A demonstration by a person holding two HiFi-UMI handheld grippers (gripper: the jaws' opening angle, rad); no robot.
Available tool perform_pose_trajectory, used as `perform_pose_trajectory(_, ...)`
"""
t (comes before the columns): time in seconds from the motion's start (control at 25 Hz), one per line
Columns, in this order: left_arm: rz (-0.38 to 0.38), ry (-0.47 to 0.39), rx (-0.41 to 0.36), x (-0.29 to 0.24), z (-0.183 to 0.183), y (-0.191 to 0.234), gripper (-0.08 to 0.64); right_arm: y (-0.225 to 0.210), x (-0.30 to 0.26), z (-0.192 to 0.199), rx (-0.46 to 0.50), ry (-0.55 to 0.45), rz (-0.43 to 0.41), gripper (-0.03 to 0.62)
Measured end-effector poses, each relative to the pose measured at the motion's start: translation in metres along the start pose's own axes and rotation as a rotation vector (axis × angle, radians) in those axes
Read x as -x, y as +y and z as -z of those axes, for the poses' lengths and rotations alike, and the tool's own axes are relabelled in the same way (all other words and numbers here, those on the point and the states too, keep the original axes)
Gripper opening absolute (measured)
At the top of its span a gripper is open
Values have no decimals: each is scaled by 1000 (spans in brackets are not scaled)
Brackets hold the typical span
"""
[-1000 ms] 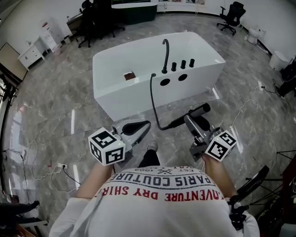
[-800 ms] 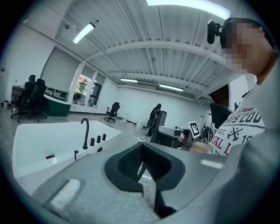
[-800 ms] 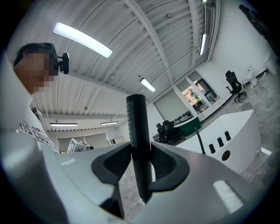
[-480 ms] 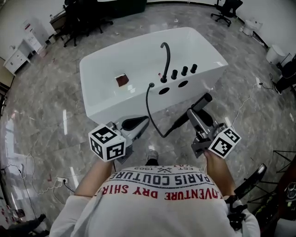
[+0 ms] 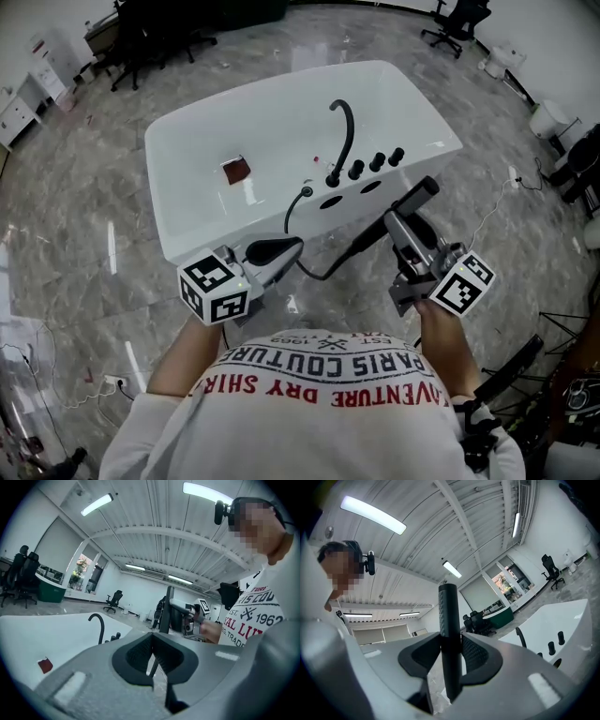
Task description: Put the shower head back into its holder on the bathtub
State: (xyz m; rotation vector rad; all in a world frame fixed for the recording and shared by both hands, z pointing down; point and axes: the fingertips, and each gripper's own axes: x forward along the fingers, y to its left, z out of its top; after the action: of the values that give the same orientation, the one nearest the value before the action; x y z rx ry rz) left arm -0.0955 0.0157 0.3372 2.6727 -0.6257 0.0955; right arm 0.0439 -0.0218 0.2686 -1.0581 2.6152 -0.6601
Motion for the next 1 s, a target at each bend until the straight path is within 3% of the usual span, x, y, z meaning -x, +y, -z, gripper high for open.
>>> perform_pose_trajectory(0.16, 34, -53, 13, -1, -4, 13, 2, 7, -10, -25, 8, -26, -14, 138)
perform_pose_trajectory(0.36, 145, -22, 4, -11, 11, 11, 2, 7, -14, -51, 12, -70, -42, 137)
perform_pose_trajectory(0.6, 142, 173, -81, -50, 74, 33, 2, -10, -17, -71, 17, -104, -65, 137)
perform_pose_trajectory(0.8, 167, 287, -79, -79, 115, 52, 5, -25, -36, -83, 0, -100, -79, 138)
perform_pose_trajectory(0.84, 169, 315, -77, -85, 124, 56, 71, -27, -41, -84, -4, -97, -85, 138)
perform_pose_trajectory(1.0, 196, 438, -105, -111, 163, 64, 146, -39, -56, -90, -26, -89, -102, 137)
